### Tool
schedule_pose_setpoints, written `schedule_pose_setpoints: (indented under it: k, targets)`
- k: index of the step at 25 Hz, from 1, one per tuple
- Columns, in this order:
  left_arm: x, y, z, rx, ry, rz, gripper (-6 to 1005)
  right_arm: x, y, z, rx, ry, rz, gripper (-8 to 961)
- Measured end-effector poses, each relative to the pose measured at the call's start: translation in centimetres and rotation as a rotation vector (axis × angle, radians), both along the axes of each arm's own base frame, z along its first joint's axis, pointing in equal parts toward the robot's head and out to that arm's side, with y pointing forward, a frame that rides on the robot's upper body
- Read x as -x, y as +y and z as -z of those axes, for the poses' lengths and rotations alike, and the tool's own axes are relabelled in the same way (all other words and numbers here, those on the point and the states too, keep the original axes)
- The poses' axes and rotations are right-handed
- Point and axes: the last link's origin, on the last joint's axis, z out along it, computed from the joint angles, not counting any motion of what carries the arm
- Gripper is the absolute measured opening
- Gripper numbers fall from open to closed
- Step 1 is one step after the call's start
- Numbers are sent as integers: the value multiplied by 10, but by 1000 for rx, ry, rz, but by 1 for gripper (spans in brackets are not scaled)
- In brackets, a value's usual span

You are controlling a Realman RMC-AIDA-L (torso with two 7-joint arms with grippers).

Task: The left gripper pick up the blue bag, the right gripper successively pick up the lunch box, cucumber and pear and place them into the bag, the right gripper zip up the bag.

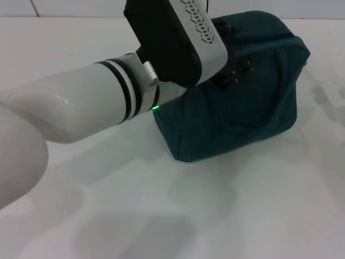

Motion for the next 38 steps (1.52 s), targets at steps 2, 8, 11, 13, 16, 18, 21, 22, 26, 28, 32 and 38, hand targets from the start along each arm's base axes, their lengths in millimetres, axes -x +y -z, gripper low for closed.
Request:
schedule_pose_setpoints:
  k: [2,8,11,13,16,18,21,22,26,28,32,38]
  targets:
    - [-1,0,-1,0,-12,-6,399,1,0,-1,-2,0,-6,857]
    - [-15,0,-17,5,-98,-22,645,11,-6,-7,-45,-23,-106,856]
    - [-28,3,-37,40,-221,-52,782,25,-13,-13,-109,-60,-229,857]
    - [-34,8,-49,74,-296,-75,835,34,-19,-16,-151,-89,-308,857]
    - [-35,20,-67,156,-416,-131,860,49,-28,-20,-194,-150,-462,857]
    - [-29,27,-77,217,-466,-160,876,60,-34,-21,-200,-192,-581,856]
    - [-7,33,-91,398,-570,-187,891,77,-42,-18,-176,-256,-775,856]
    - [1,33,-95,439,-586,-184,890,81,-44,-18,-172,-274,-816,855]
    - [37,20,-108,587,-615,-133,887,93,-51,-9,-128,-375,-993,853]
    - [55,10,-113,620,-631,-96,887,95,-54,-5,-93,-408,-1053,852]
    - [104,-16,-116,611,-661,-23,887,96,-58,0,-27,-428,-1110,850]
    - [150,-44,-99,590,-615,39,887,96,-58,12,133,-431,-1152,850]
